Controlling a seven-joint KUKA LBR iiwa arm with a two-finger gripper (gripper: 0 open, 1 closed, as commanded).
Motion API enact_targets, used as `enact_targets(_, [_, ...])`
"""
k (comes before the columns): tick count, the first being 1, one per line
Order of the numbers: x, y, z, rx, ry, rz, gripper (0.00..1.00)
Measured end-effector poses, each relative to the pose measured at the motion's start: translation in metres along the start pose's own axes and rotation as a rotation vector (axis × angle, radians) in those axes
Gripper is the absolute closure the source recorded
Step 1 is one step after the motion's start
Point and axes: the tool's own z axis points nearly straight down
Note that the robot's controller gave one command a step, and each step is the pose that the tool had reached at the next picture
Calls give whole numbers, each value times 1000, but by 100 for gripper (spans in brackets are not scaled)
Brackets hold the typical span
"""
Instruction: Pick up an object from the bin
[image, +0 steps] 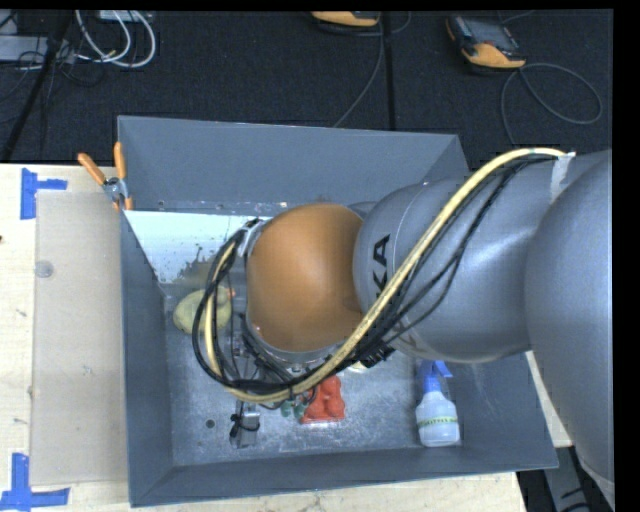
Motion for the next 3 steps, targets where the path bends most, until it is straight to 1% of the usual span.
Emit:
enact_targets(1, [-2, -1, -4, -2, -7, 4, 0])
enact_targets(2, [5, -24, 33, -3, -8, -50, 0])
enact_targets(3, [-1, -14, 40, 4, 6, -16, 0])
